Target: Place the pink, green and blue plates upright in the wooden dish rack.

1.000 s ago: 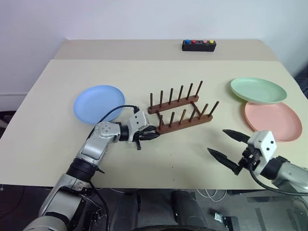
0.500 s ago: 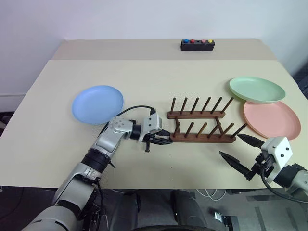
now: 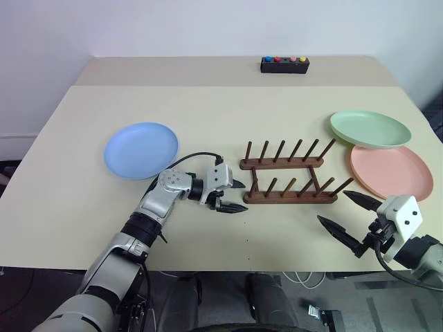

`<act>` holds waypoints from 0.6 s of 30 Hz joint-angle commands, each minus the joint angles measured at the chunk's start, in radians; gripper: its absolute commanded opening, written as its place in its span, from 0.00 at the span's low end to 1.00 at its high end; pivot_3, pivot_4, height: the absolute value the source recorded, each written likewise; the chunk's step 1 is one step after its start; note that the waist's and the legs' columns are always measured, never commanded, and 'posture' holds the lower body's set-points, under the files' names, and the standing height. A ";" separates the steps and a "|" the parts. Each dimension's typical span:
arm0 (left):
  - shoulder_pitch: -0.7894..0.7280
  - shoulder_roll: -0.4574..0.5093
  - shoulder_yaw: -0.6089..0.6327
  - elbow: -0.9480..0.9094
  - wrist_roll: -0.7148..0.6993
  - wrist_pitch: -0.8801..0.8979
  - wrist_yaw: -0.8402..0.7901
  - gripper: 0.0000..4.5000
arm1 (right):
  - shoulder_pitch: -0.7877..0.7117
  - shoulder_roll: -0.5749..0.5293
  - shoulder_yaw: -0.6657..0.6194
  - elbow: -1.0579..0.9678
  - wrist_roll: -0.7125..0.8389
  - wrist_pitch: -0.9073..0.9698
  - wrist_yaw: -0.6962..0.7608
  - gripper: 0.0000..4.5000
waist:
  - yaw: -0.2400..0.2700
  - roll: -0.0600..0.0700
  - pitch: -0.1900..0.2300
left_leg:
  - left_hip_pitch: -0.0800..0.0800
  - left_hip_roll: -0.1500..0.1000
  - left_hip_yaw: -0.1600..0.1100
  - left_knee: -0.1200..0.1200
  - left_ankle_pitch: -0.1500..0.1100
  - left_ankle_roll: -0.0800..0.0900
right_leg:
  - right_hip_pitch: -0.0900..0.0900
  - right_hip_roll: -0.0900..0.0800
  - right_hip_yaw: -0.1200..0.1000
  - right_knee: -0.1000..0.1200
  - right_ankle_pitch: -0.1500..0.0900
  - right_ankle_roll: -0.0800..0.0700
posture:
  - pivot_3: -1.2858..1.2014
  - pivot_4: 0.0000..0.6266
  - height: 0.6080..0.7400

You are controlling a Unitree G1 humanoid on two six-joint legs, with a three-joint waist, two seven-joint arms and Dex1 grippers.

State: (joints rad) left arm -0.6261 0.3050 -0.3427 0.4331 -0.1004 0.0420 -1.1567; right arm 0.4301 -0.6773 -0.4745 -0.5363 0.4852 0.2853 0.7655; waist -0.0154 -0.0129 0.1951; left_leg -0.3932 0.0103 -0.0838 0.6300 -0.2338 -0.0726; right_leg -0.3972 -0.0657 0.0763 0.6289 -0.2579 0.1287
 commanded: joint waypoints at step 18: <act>0.160 0.149 0.064 -0.380 -0.129 0.254 -0.057 0.00 | 0.044 -0.051 -0.009 -0.024 -0.034 0.085 0.028 0.01 | 0.002 0.000 0.000 | 0.000 0.001 0.000 0.000 0.000 0.000 | 0.000 0.000 0.000 0.000 0.000 -0.001 | 0.52 0.24 0.92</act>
State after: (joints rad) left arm -0.4655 0.4484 -0.2860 0.0931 -0.2112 0.2963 -1.2155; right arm 0.4758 -0.7241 -0.4744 -0.5364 0.4511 0.3685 0.7926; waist -0.0130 -0.0128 0.1951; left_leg -0.3932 0.0109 -0.0838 0.6300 -0.2339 -0.0726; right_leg -0.3973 -0.0656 0.0762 0.6287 -0.2580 0.1280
